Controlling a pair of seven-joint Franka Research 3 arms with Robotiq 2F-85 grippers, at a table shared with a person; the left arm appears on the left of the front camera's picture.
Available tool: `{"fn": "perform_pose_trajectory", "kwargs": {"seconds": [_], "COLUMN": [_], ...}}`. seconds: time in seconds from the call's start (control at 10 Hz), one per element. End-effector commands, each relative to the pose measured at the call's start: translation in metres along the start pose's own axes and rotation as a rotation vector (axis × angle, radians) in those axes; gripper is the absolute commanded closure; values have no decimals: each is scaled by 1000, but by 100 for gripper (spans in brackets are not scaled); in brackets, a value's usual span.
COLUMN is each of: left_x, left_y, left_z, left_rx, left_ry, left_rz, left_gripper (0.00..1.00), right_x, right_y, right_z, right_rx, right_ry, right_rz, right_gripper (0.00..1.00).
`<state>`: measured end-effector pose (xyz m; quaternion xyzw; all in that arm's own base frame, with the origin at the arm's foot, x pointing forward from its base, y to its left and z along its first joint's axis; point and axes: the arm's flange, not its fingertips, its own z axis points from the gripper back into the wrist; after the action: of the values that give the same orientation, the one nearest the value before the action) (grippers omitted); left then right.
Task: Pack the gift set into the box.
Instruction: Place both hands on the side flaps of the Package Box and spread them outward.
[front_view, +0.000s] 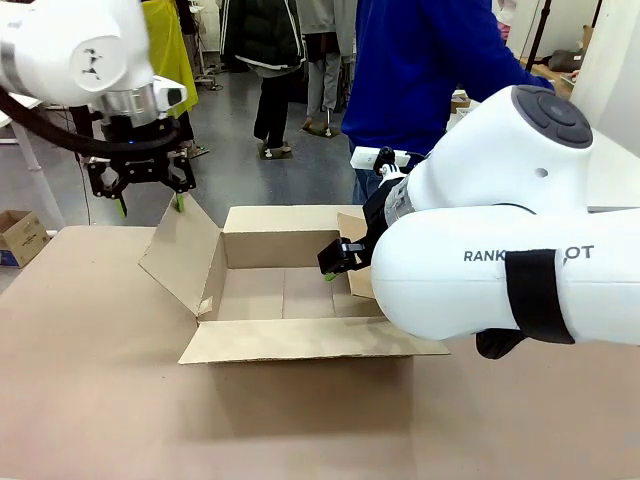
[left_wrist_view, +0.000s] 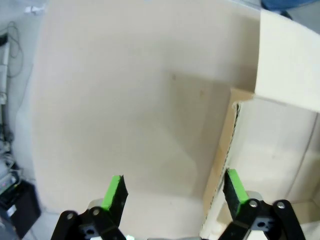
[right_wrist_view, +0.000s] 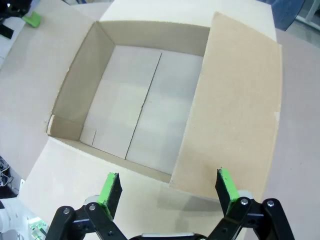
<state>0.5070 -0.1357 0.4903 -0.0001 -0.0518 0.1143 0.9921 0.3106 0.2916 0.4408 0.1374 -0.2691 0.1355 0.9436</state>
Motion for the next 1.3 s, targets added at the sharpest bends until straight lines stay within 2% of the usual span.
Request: {"fn": "perform_pose_trajectory", "kwargs": {"seconds": [0.0,0.1,0.5,0.7,0.8,1.2], "left_x": [9,16,28,21,22,22], "left_y": [28,39,105,122,108,108], "left_z": [-21,-28,-72,-107,-81,-81], "left_rx": [-107,-155,-473,-650,-485,-485], "left_ry": [149,213,469,477,424,424], "left_rz": [-2,-12,-148,-212,-153,-153], "left_gripper": [0,0,0,0,0,0], "right_x": [2,2,2,2,2,0], "right_y": [-2,-2,-2,-2,-2,0], "right_z": [1,1,1,1,1,0], "right_rx": [15,15,15,15,15,1], "right_ry": [1,1,1,1,1,0], "right_rz": [15,15,15,15,15,0], "right_gripper": [0,0,0,0,0,0]}}
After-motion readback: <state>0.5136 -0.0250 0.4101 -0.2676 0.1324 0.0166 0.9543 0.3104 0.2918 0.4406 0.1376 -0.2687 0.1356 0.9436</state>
